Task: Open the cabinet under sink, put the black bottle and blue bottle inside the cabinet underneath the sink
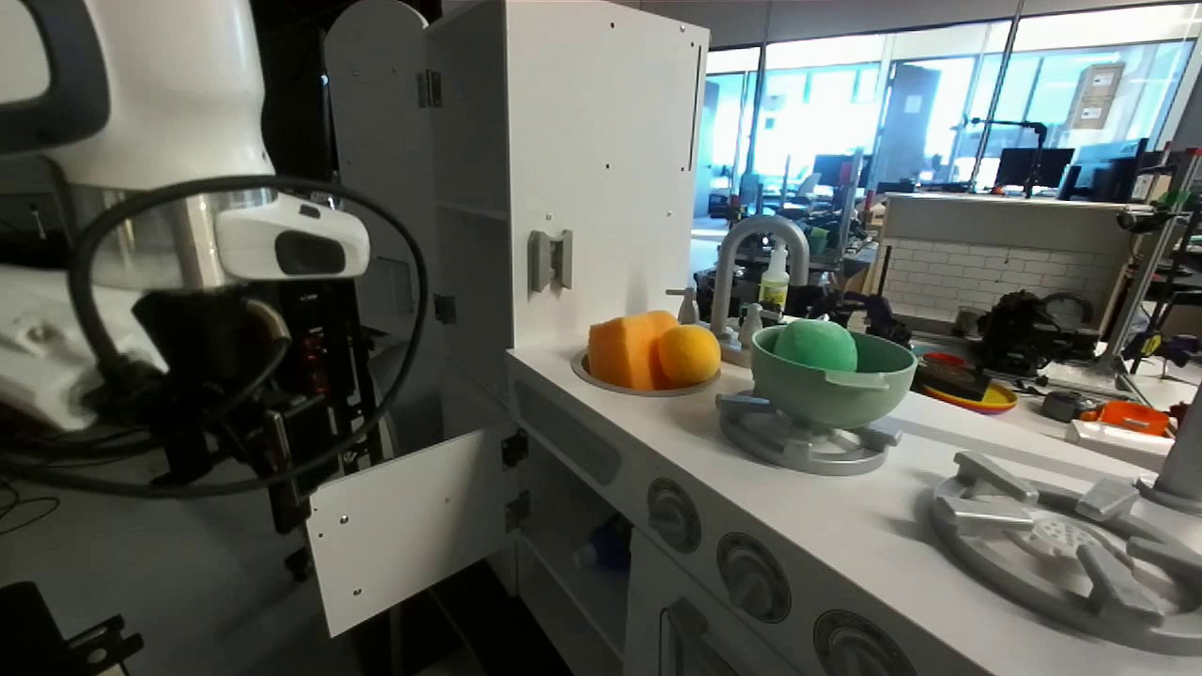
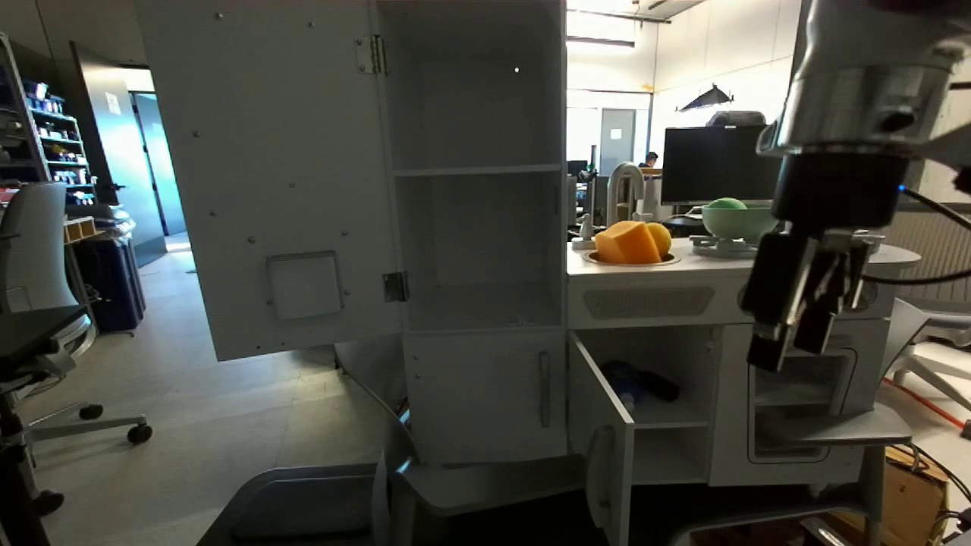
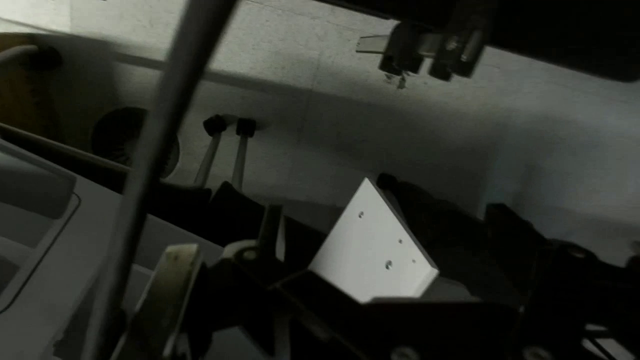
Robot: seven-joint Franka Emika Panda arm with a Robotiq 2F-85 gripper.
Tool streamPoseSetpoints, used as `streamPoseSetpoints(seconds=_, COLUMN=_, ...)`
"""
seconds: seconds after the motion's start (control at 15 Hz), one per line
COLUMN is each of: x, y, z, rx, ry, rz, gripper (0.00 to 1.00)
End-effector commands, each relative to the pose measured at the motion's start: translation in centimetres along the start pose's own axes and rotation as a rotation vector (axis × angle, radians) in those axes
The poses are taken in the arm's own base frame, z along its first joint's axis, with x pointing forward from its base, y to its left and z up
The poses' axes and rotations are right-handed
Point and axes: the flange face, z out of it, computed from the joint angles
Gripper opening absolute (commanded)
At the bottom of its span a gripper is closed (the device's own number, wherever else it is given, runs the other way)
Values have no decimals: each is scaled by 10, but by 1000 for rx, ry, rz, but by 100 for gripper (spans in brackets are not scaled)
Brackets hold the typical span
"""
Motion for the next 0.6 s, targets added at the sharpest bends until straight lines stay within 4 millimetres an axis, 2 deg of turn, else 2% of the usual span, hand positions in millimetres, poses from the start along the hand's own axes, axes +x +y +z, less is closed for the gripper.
streamPoseSetpoints(seconds=0.0, x=13, y=-22, z=-60, rx=40, ry=6, rz=-14, gripper=100)
streamPoseSetpoints(seconds=0.07, x=14, y=-30, z=-78, rx=39, ry=-1, rz=-11, gripper=100)
streamPoseSetpoints(seconds=0.13, x=15, y=-36, z=-105, rx=49, ry=8, rz=-14, gripper=100)
streamPoseSetpoints(seconds=0.2, x=9, y=-35, z=-122, rx=18, ry=-20, rz=-22, gripper=100)
streamPoseSetpoints(seconds=0.33, x=-6, y=-46, z=-164, rx=-46, ry=-65, rz=-22, gripper=100)
streamPoseSetpoints(seconds=0.4, x=-18, y=-43, z=-184, rx=-85, ry=-92, rz=-27, gripper=100)
streamPoseSetpoints(seconds=0.47, x=-24, y=-48, z=-206, rx=-121, ry=-117, rz=-25, gripper=100)
streamPoseSetpoints(seconds=0.53, x=-36, y=-41, z=-226, rx=-155, ry=-134, rz=-33, gripper=100)
